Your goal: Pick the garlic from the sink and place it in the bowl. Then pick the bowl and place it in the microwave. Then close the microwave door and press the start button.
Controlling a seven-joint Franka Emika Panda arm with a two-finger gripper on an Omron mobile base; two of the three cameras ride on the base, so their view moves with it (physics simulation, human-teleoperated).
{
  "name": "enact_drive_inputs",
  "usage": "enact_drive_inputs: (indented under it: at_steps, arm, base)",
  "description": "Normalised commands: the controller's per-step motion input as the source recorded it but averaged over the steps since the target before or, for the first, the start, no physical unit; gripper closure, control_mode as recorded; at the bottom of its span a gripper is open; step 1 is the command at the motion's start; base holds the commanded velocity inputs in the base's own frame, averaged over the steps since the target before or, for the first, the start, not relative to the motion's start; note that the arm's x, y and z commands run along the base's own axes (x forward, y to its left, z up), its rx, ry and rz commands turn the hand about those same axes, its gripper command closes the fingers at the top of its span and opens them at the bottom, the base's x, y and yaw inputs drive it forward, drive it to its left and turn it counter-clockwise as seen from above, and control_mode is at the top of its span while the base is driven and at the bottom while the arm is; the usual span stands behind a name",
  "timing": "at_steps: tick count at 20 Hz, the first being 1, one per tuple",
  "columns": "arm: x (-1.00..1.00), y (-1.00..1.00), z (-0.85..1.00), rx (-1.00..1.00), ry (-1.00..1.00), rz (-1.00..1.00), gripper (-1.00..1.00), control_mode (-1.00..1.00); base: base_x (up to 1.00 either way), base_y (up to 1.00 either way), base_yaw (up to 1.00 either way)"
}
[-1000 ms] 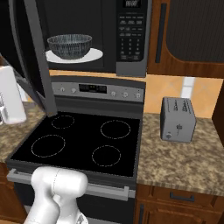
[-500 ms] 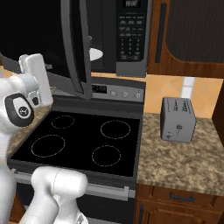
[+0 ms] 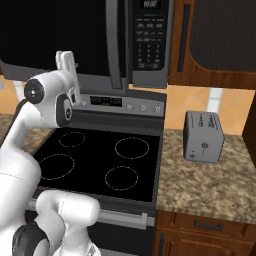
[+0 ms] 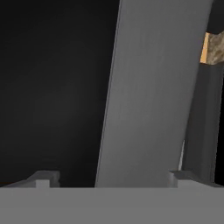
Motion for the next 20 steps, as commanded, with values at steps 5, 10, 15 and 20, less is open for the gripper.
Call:
enact_drive_inputs:
  at_steps: [5, 10, 15, 20]
  arm:
    - [0.6, -0.01, 0.13, 0.01, 0.19, 0.21, -1.0, -1.0]
    - [0.46, 0.0, 0.01, 0.0, 0.19, 0.19, -1.0, -1.0]
    - [0.14, -0.01, -0.18, 0.0, 0.09, 0.13, -1.0, -1.0]
    - [-0.81, -0.48, -0.08, 0.0, -0.04, 0.03, -1.0, -1.0]
  base:
    - [0.0, 0.0, 0.0]
    - [0.0, 0.0, 0.0]
    - [0.0, 0.0, 0.0]
    - [0.0, 0.0, 0.0]
